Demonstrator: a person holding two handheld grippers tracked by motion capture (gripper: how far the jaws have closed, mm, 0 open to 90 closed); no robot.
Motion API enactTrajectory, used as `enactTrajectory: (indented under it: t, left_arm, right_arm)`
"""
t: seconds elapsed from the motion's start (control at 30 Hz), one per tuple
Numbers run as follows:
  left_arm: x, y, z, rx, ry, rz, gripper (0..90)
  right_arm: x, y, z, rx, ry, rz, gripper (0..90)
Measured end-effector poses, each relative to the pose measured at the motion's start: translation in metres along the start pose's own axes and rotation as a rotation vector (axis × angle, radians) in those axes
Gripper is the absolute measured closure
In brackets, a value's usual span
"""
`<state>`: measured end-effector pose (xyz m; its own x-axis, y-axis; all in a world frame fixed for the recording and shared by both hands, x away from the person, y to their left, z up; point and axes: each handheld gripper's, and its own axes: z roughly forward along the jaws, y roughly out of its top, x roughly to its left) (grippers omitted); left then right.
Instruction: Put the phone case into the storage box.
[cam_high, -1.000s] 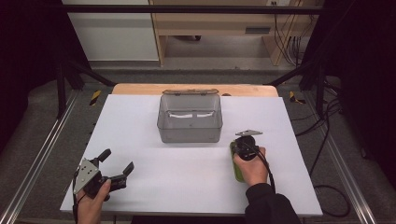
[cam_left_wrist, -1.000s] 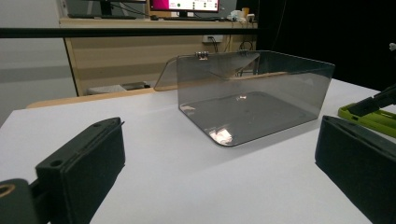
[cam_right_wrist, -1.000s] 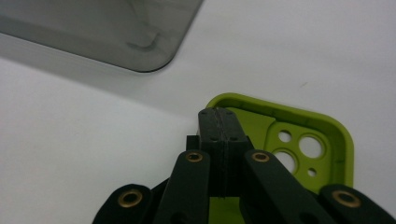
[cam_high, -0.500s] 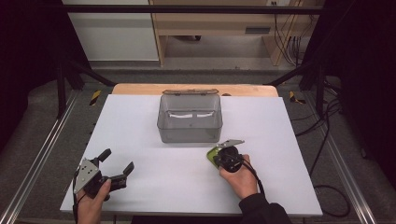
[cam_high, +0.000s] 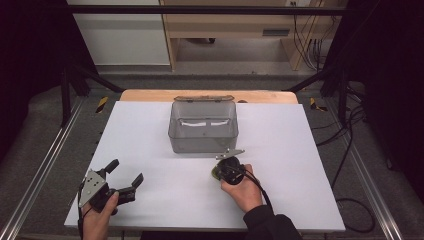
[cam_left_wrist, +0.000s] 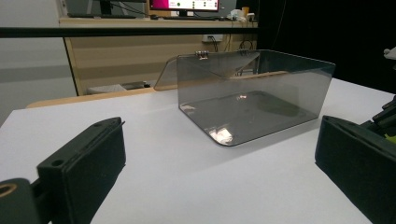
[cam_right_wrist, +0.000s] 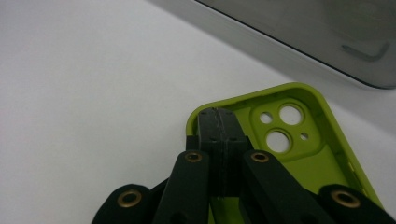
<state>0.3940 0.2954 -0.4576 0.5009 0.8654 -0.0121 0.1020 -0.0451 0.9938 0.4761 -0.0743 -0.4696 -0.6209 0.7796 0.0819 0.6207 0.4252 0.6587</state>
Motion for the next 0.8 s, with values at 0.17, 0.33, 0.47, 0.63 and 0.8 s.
enactTrajectory:
  t: [0.17,0.33,0.47,0.63,0.8]
  left_arm:
    - [0.0,0.0,0.0,0.002,0.002,0.002,1.8]
    - [-0.001,0.0,0.0,0.005,0.001,0.007,1.8]
    - [-0.001,0.0,0.001,0.006,-0.001,0.007,1.8]
    - [0.0,0.001,0.0,0.003,0.0,0.007,1.9]
    - [0.0,0.001,0.0,-0.002,-0.002,0.004,1.9]
  right_arm:
    - [0.01,0.002,0.003,0.01,0.021,-0.017,90.0]
    - [0.027,0.008,0.008,0.018,0.039,-0.057,90.0]
    - [0.041,0.013,0.015,0.015,0.038,-0.082,90.0]
    - [0.057,0.026,0.027,0.003,0.029,-0.08,90.0]
    - [0.068,0.038,0.04,-0.01,-0.003,-0.086,90.0]
